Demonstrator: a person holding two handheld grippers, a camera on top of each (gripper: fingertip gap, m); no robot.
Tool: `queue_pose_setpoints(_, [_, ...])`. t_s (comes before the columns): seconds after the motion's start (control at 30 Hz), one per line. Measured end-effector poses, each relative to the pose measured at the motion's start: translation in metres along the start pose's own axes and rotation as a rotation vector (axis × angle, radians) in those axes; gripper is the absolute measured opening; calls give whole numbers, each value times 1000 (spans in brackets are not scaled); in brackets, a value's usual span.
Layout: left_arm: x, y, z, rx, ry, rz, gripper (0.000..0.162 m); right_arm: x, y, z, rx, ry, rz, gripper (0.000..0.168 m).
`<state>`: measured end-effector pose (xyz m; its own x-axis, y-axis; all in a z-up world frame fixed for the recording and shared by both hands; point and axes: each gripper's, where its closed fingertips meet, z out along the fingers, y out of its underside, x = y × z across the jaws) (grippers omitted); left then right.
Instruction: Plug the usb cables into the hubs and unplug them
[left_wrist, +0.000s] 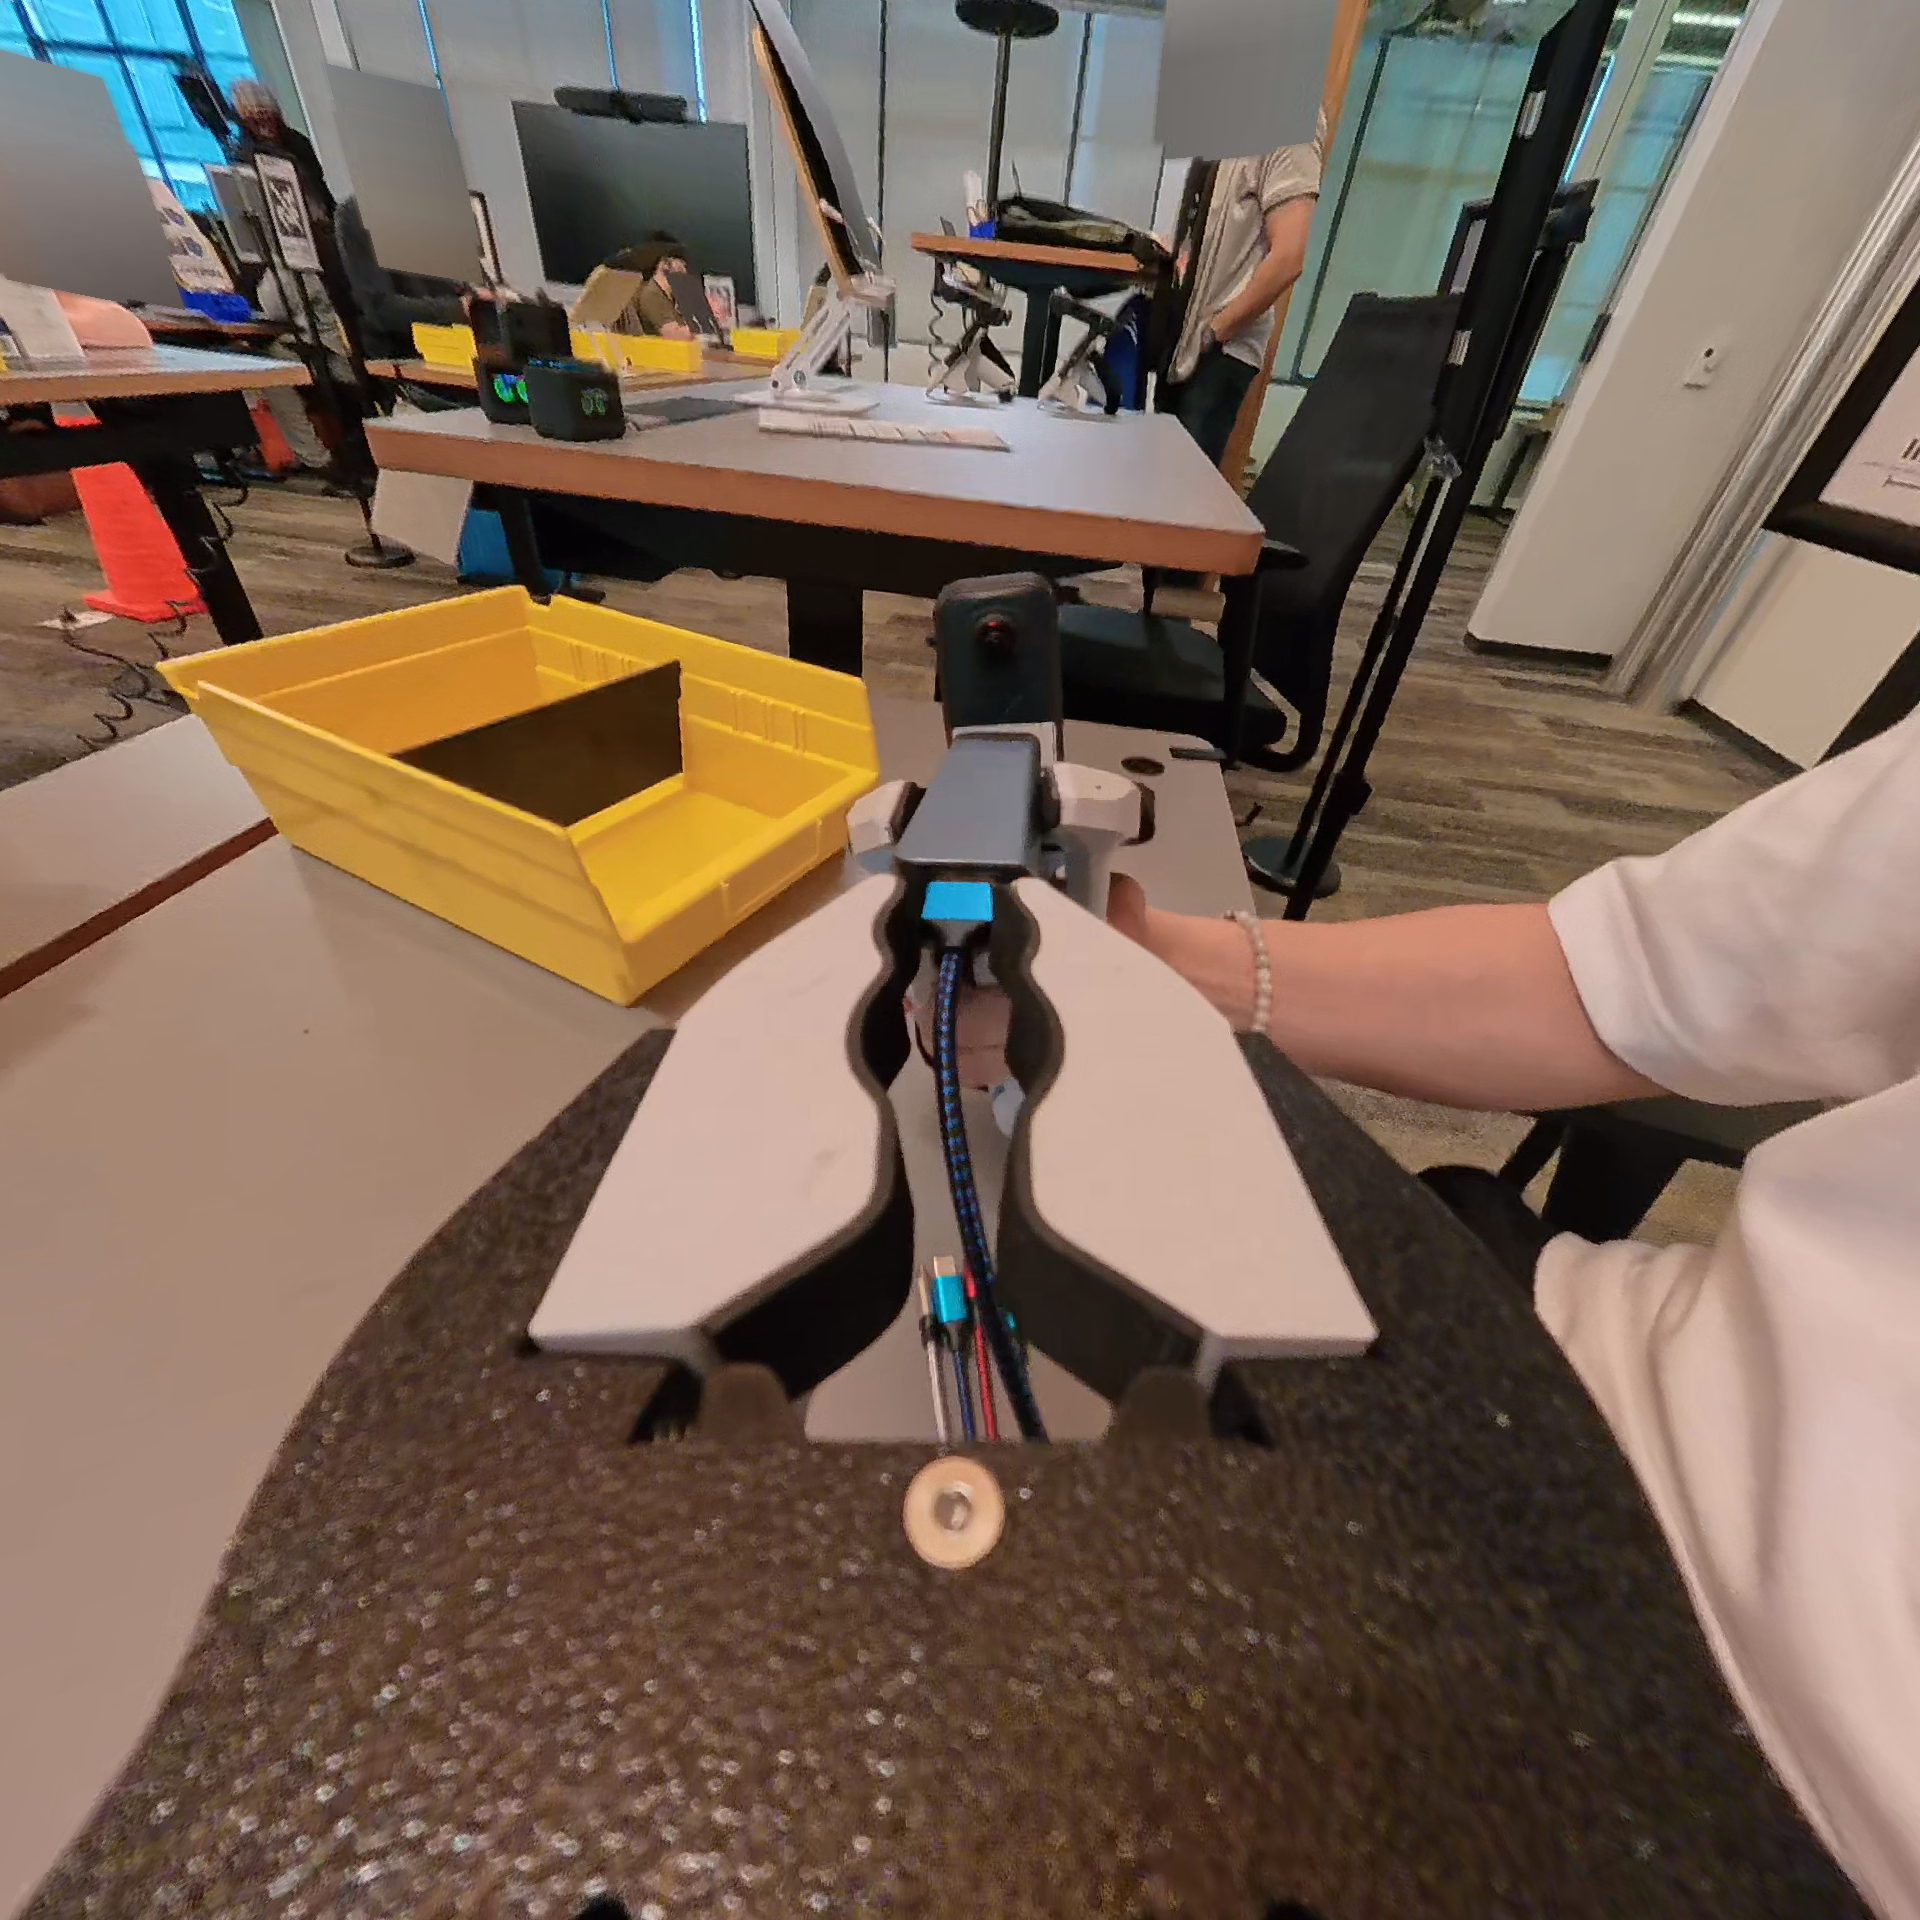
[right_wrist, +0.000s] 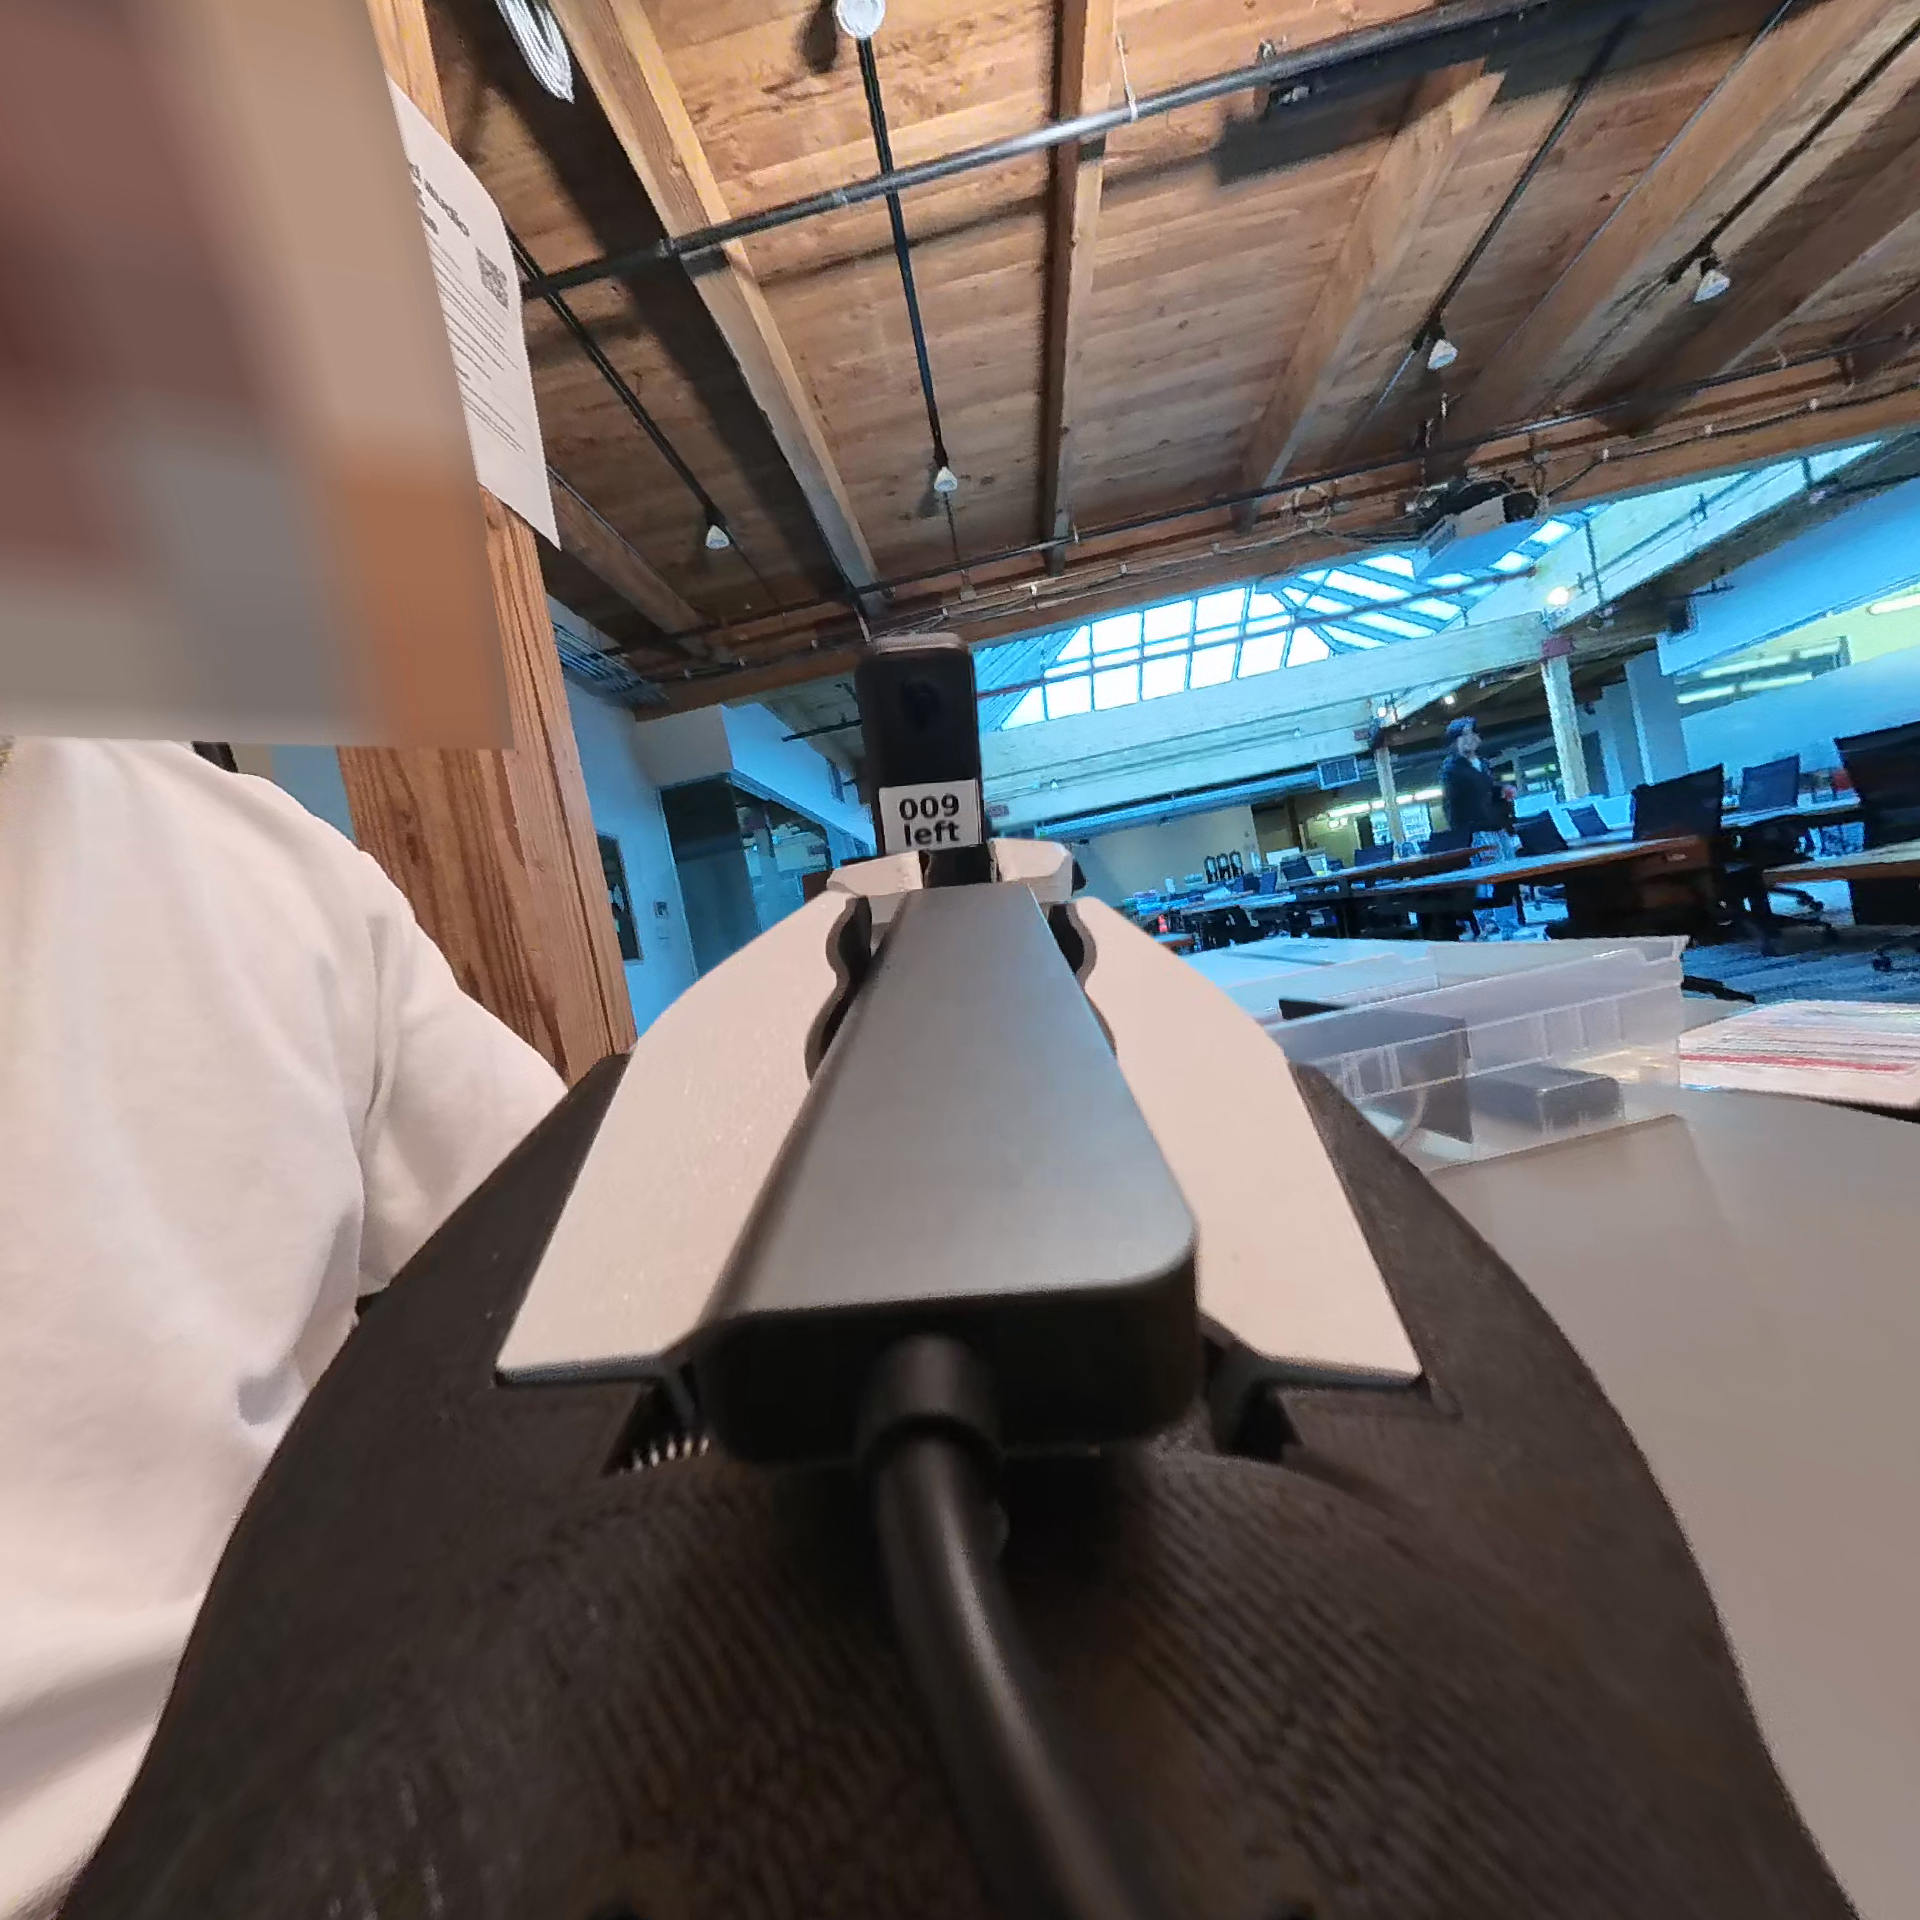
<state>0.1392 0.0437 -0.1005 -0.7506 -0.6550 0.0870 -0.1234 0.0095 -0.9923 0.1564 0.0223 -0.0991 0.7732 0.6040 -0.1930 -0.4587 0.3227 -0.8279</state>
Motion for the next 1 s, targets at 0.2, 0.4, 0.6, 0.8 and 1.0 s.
queue_pose_setpoints(0.2, [8, -18, 2, 58, -64, 58, 14, -3, -19, -1, 155, -43, 73, 36])
queue_pose_setpoints(0.4, [3, -21, -13, 25, -62, 10, 21, 0, -23, -6, 169, -29, 70, 36])
queue_pose_setpoints(0.6, [11, -10, -6, -49, -19, 36, 12, -9, -23, 2, 142, -49, 33, 36])
queue_pose_setpoints(0.8, [9, -11, -9, -60, -44, 89, 11, -9, -19, 4, 74, -26, -5, 36])
queue_pose_setpoints(1.0, [8, -12, -6, -30, -34, 49, 11, -6, 0, 12, -57, 16, -72, 39])
